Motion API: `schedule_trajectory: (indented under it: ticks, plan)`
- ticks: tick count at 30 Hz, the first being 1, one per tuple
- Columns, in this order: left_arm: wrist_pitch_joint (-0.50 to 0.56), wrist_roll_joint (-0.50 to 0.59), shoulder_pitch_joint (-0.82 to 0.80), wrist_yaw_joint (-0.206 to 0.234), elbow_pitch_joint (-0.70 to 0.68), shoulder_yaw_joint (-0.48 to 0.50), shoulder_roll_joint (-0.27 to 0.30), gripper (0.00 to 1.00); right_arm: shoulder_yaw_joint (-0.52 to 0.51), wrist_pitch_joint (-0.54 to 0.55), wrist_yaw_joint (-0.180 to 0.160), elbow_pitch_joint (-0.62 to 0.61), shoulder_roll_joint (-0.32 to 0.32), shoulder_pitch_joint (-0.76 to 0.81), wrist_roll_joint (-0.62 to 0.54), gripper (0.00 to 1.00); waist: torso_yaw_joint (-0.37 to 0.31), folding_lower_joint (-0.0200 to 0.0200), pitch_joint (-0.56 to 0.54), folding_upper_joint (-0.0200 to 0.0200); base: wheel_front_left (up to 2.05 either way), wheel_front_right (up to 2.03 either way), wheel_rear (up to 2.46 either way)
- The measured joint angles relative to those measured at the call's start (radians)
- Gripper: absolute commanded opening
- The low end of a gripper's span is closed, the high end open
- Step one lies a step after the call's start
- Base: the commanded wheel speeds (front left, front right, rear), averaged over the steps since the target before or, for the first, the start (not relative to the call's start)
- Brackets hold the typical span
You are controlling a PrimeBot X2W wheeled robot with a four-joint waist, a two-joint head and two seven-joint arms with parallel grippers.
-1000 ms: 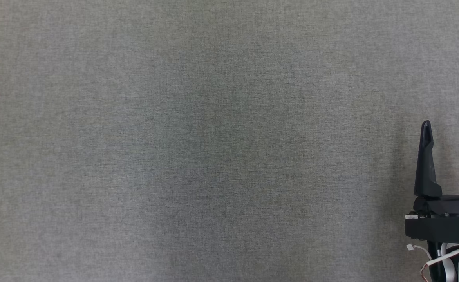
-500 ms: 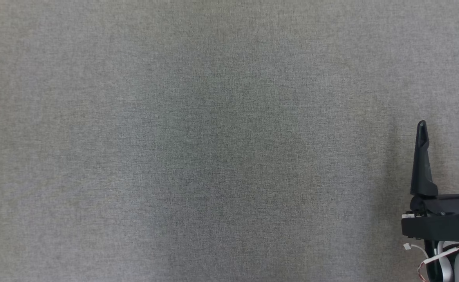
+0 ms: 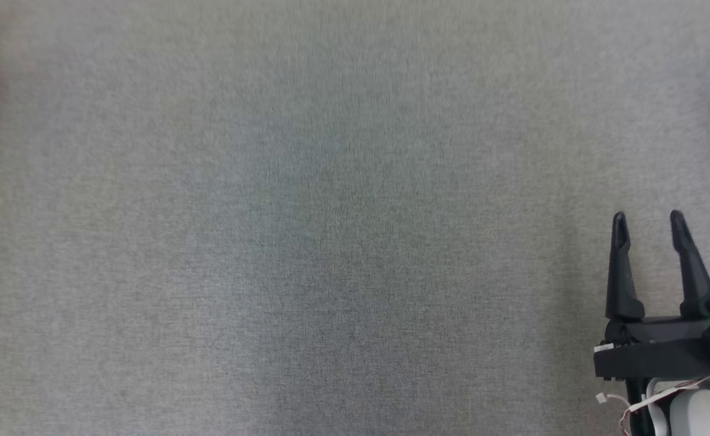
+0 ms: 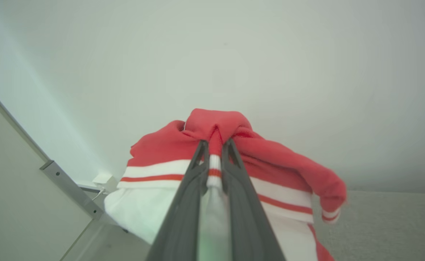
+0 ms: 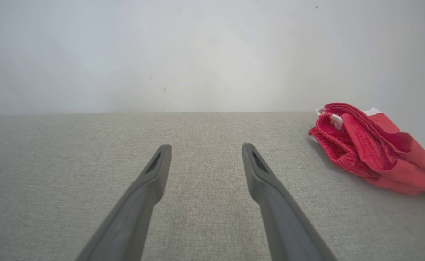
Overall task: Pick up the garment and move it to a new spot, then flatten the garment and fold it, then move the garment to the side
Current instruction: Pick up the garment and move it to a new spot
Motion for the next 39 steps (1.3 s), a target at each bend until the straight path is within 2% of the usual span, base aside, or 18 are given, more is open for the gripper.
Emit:
schedule_trajectory:
  ticks: [3, 8, 12, 18, 23, 27, 30, 39]
  plan:
    - [-0.034, 0.044, -0.072, 0.001, -0.08, -0.038, -0.032, 0.0, 0.005, -0.018, 0.0, 0.049, 0.003, 0.004, 0.018, 1.0, 0.001, -0.0001, -0.055, 0.0, 0.0, 0.0, 0.0]
    - [-0.012, 0.064, -0.119, -0.001, -0.198, -0.084, -0.091, 0.0, 0.01, -0.035, 0.0, 0.096, 0.006, 0.016, 0.043, 1.0, -0.011, -0.0001, -0.117, -0.0001, 0.0, 0.0, 0.0]
    - [0.023, 0.064, -0.135, -0.001, -0.292, -0.112, -0.153, 0.0, 0.019, -0.04, 0.0, 0.126, 0.007, 0.019, 0.065, 1.0, -0.044, -0.0001, -0.149, -0.0002, 0.0, 0.0, 0.0]
    - [0.058, 0.037, -0.118, 0.026, -0.401, -0.14, -0.257, 0.0, 0.03, -0.045, 0.0, 0.15, 0.008, 0.026, 0.097, 1.0, -0.102, 0.0, -0.175, 0.0, 0.0, 0.0, 0.0]
    - [0.082, 0.008, -0.032, 0.066, -0.471, -0.17, -0.337, 0.0, 0.042, -0.047, 0.0, 0.146, 0.008, 0.03, 0.118, 1.0, -0.165, 0.0, -0.192, 0.0, 0.0, 0.0, 0.0]
    - [0.074, -0.01, 0.076, 0.097, -0.519, -0.193, -0.378, 0.0, 0.039, -0.047, 0.0, 0.146, 0.008, 0.038, 0.132, 1.0, -0.214, 0.0, -0.202, -0.0001, 0.0, 0.0, 0.0]
    - [0.071, -0.015, 0.173, 0.104, -0.546, -0.231, -0.407, 0.0, 0.036, -0.047, 0.0, 0.145, 0.008, 0.05, 0.133, 1.0, -0.244, 0.0, -0.21, -0.0001, 0.0, 0.0, 0.0]
    - [0.016, -0.027, 0.455, 0.13, -0.509, -0.32, -0.458, 0.0, 0.042, -0.047, 0.0, 0.14, 0.008, 0.062, 0.142, 1.0, -0.272, 0.0, -0.227, -0.0001, 0.0, 0.0, 0.0]
